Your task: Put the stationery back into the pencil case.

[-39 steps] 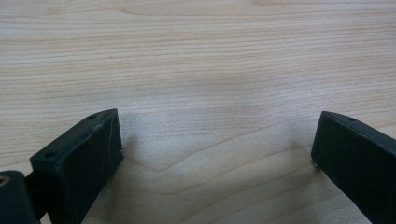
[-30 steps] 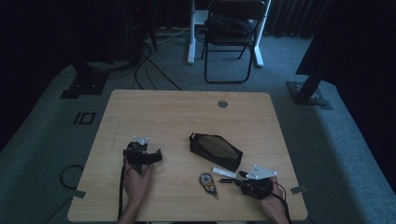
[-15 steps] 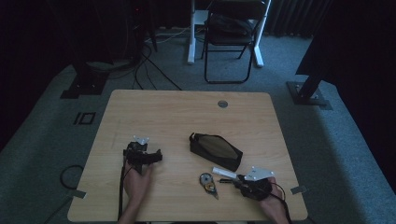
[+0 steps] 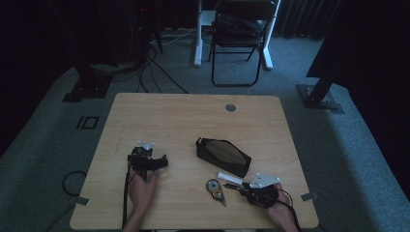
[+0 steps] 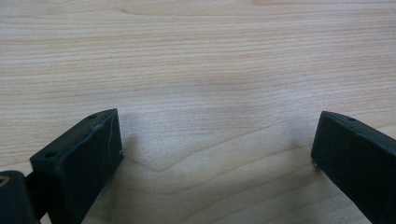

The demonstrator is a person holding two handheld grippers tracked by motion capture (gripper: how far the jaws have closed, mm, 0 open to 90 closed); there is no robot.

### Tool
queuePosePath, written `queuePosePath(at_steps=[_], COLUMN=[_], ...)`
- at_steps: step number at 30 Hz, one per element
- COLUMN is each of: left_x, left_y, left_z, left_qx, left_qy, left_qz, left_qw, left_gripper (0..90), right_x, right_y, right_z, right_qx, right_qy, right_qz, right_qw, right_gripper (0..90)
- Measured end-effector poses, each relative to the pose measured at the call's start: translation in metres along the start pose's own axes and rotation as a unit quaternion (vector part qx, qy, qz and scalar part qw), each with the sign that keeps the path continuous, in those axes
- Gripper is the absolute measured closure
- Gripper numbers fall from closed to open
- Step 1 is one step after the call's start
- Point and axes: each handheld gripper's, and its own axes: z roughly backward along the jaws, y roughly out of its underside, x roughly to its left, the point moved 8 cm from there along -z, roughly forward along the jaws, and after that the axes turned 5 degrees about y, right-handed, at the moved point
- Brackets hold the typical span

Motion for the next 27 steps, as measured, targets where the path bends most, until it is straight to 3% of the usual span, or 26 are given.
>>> queuePosePath(at_steps=[10, 18, 27], left_x=[0.000, 0.000, 0.000], left_y=[0.000, 0.000, 0.000], left_z=[0.000, 0.000, 0.000], left_qx=[0.000, 0.000, 0.001], left_qy=[0.000, 0.000, 0.000], left_qz=[0.000, 0.000, -0.001], left_qw=[1.0000, 1.0000, 1.0000], left_gripper=[2.2, 2.2, 2.2], right_x=[0.008, 0.011, 0.014], right_y=[0.003, -0.001, -0.003], right_z=[0.004, 0.002, 0.000], right_qx=[0.003, 0.003, 0.005], right_qy=[-0.010, -0.008, -0.010], right_qz=[0.016, 0.029, 0.047], right_qw=[0.9998, 0.9995, 0.9988], right_gripper=[78.2, 75.6, 79.7])
